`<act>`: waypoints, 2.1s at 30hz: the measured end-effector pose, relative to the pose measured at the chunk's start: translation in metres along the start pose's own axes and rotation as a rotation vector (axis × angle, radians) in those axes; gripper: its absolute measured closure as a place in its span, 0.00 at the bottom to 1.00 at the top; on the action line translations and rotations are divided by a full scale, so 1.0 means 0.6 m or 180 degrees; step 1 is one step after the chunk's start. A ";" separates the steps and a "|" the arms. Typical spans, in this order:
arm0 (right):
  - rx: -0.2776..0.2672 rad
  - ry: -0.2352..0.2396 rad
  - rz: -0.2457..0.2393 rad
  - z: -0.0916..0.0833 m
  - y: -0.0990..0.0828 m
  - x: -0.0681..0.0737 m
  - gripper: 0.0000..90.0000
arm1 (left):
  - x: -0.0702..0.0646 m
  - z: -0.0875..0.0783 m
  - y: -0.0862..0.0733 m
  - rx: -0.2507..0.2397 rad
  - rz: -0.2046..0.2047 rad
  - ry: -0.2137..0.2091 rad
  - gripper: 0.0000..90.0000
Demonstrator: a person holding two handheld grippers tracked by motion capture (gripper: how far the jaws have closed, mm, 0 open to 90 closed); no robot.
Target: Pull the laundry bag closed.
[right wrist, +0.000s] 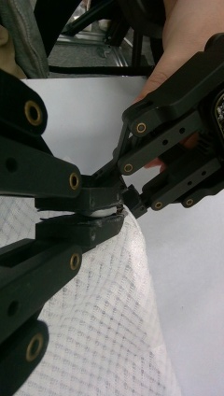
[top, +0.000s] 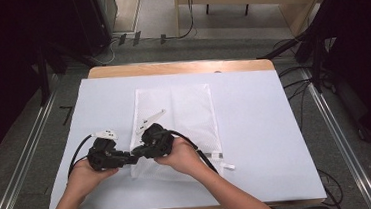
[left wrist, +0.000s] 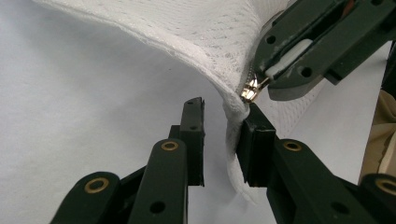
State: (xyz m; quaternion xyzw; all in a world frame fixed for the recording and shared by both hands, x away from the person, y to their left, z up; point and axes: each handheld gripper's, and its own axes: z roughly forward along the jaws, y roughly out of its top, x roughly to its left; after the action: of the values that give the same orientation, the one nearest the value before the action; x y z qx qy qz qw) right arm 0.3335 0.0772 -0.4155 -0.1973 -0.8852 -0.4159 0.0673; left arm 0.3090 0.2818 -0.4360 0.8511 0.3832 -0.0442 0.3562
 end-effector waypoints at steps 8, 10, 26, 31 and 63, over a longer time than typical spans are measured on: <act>0.0025 0.0018 -0.0004 0.000 -0.001 -0.001 0.98 | -0.003 -0.002 0.004 0.0041 -0.0006 -0.0092 0.97; 0.0046 0.0001 0.0029 0.001 -0.002 -0.002 0.98 | -0.001 -0.002 0.005 0.0073 -0.0071 -0.0134 0.98; 0.0043 -0.0052 0.0189 0.014 -0.020 -0.015 0.98 | 0.003 -0.003 0.004 0.0183 -0.0164 -0.0112 0.99; 0.0034 -0.0104 0.0201 0.013 -0.024 -0.015 0.98 | 0.004 -0.004 0.004 0.0203 -0.0168 -0.0117 1.00; -0.0010 -0.0091 0.0077 0.009 -0.041 -0.018 0.99 | -0.002 -0.006 0.005 0.0199 -0.0063 -0.0129 1.00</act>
State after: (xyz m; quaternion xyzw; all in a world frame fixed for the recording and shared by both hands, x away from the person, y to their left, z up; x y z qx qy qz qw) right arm 0.3337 0.0640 -0.4393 -0.2139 -0.8830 -0.4136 0.0593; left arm 0.3096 0.2821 -0.4315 0.8569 0.3828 -0.0768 0.3366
